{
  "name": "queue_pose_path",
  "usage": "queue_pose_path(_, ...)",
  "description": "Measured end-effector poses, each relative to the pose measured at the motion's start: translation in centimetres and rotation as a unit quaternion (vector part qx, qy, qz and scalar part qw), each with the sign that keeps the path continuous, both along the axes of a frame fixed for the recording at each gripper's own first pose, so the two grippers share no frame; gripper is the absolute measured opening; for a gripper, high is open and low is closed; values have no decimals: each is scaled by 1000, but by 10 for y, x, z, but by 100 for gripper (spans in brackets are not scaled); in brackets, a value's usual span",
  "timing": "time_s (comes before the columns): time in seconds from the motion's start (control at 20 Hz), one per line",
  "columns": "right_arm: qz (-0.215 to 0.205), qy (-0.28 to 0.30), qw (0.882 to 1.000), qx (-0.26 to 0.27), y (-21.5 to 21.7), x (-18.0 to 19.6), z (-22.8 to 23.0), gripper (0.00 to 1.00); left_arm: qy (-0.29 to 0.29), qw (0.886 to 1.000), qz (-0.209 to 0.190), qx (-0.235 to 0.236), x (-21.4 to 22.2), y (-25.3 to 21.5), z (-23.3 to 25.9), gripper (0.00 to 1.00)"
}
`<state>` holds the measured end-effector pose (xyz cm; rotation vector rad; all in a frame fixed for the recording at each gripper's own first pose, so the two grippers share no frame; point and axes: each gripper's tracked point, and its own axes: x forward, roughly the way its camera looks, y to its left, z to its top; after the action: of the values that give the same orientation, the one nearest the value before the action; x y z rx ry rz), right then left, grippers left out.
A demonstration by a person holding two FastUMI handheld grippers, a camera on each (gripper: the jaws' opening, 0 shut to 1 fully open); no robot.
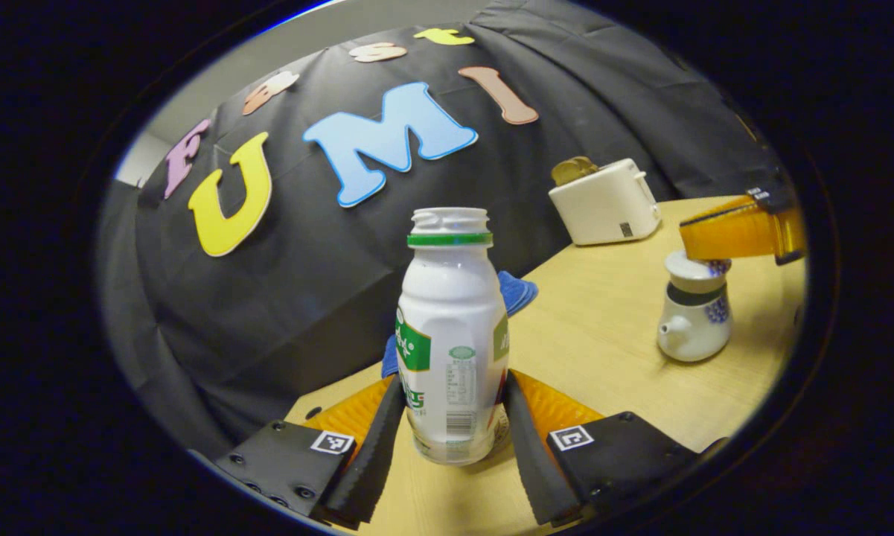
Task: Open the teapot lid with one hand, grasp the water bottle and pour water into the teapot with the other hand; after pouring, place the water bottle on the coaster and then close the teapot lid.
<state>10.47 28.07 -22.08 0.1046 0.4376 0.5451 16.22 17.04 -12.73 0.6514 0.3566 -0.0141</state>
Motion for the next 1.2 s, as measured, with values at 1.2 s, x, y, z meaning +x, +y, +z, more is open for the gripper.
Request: queue_pose_path(1.2, -20, 13, 1000, -1, -6, 4, -6, 42, -46, 978, 83, -185, 0, 40, -1, 85)
